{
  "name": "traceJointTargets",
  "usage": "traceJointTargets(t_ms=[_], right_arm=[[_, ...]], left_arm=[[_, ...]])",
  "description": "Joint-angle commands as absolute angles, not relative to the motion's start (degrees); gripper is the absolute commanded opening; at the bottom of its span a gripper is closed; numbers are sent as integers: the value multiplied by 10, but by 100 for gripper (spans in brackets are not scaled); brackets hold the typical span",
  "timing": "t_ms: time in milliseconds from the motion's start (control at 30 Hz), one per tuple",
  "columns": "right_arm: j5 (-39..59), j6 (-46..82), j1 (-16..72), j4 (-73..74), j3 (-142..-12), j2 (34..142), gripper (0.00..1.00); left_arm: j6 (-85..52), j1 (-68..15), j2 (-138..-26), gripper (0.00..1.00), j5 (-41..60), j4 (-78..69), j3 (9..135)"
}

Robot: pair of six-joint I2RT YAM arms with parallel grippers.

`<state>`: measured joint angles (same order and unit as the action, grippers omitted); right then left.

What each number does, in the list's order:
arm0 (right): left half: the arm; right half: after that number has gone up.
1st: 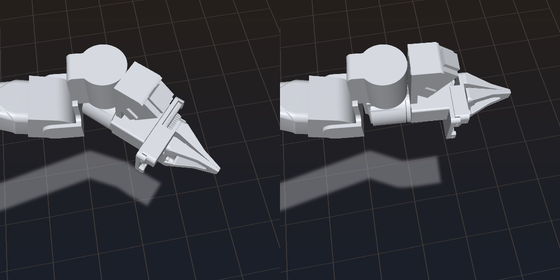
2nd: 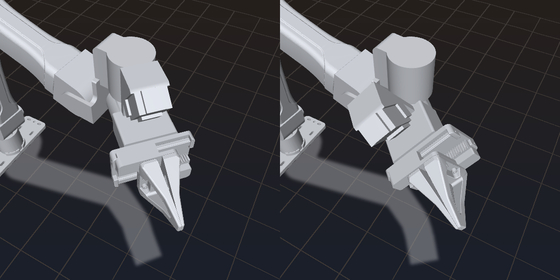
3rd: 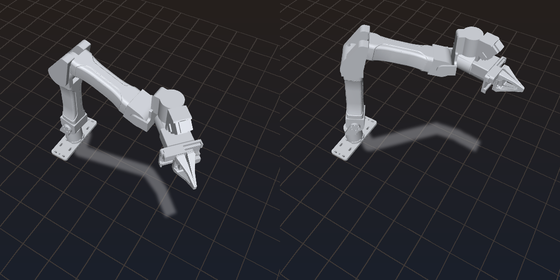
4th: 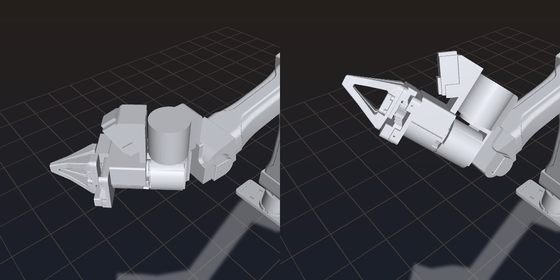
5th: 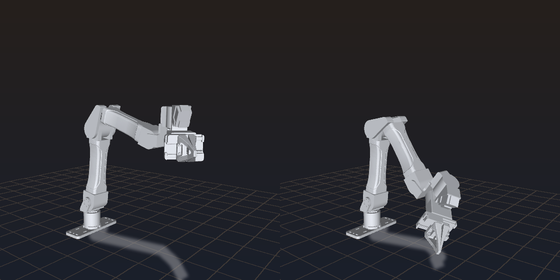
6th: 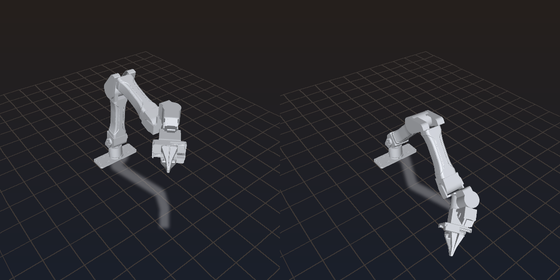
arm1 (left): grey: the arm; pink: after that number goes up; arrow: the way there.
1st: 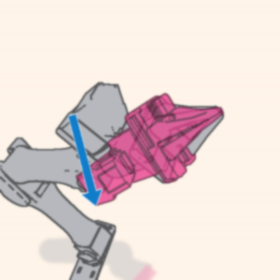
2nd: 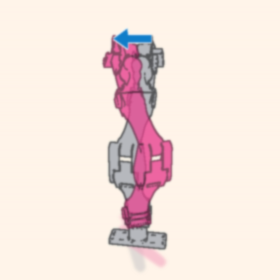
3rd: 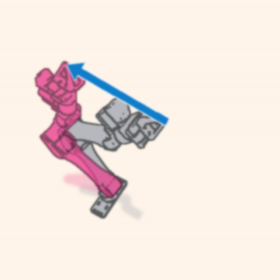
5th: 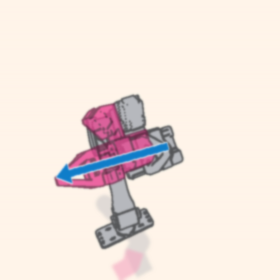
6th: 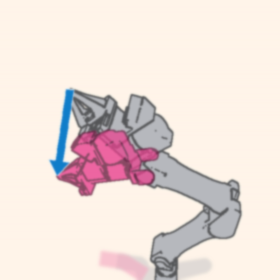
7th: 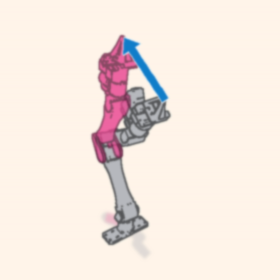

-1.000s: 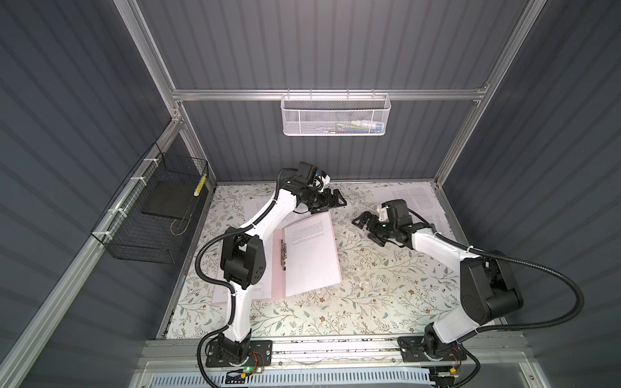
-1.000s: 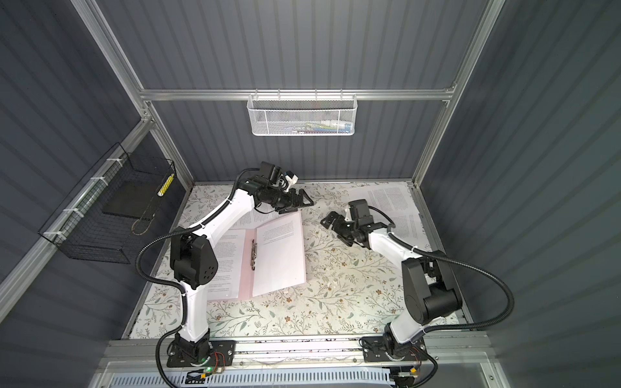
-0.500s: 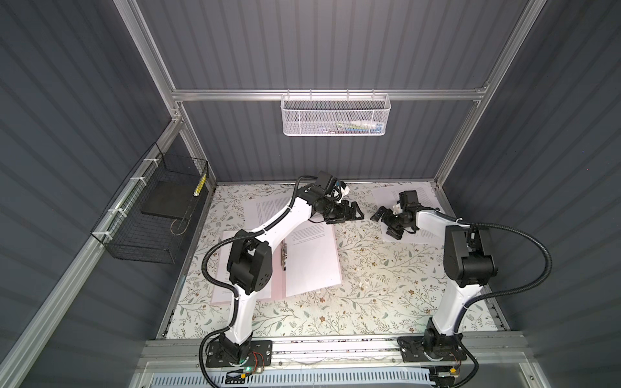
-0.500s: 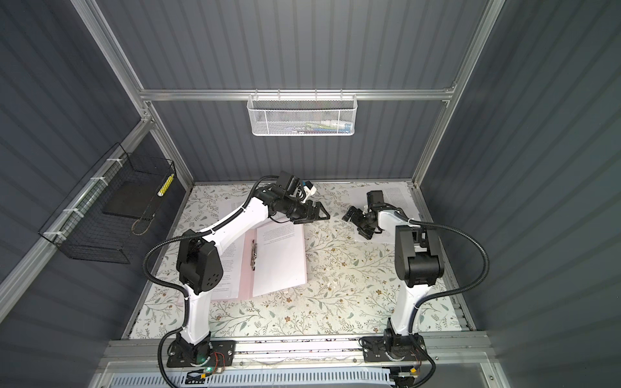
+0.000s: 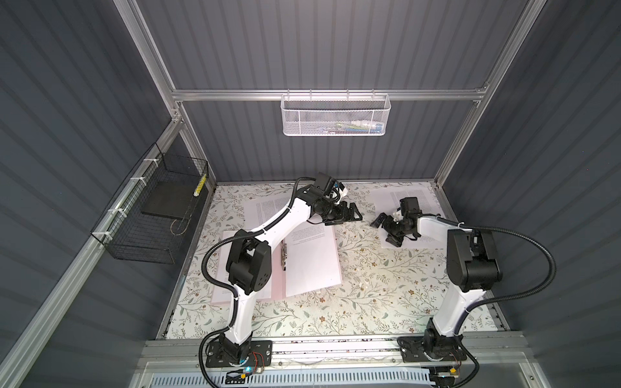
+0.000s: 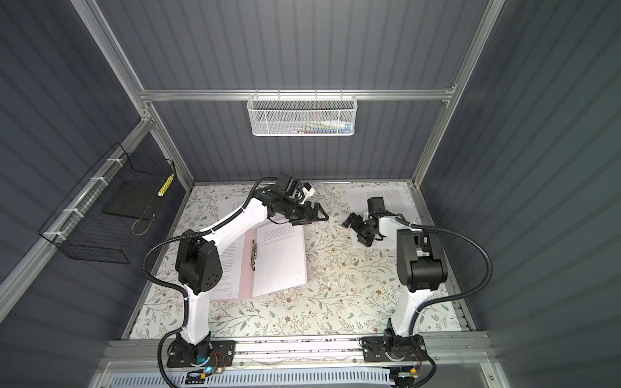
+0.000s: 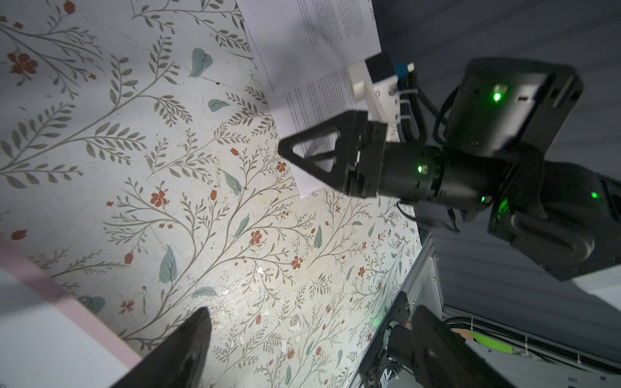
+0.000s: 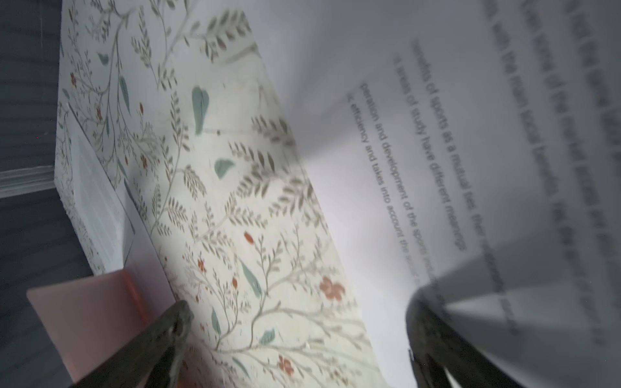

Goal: Put the files into the folder

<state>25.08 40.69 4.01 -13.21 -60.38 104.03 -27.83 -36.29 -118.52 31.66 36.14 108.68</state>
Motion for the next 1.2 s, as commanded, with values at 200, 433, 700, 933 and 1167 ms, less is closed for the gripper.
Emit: traceJointTargets(t_ms=[200, 433, 700, 933, 1167], right_arm=[[280, 448, -14, -202, -380, 755, 99], [275, 373, -58, -235, -500, 824, 99], [248, 358, -39, -252, -729, 1070, 99], [266, 365, -16, -254, -778, 1152, 99], [306, 368, 25, -227, -721, 1143, 99]], left_arm=[[-260, -375, -1192, 93, 319, 395, 1133], [-257, -428, -1231, 94, 306, 404, 1162], [-272, -444, -1229, 100, 282, 384, 1150], [-266, -444, -1188, 100, 313, 342, 1091], [-248, -436, -1168, 100, 298, 360, 1092]])
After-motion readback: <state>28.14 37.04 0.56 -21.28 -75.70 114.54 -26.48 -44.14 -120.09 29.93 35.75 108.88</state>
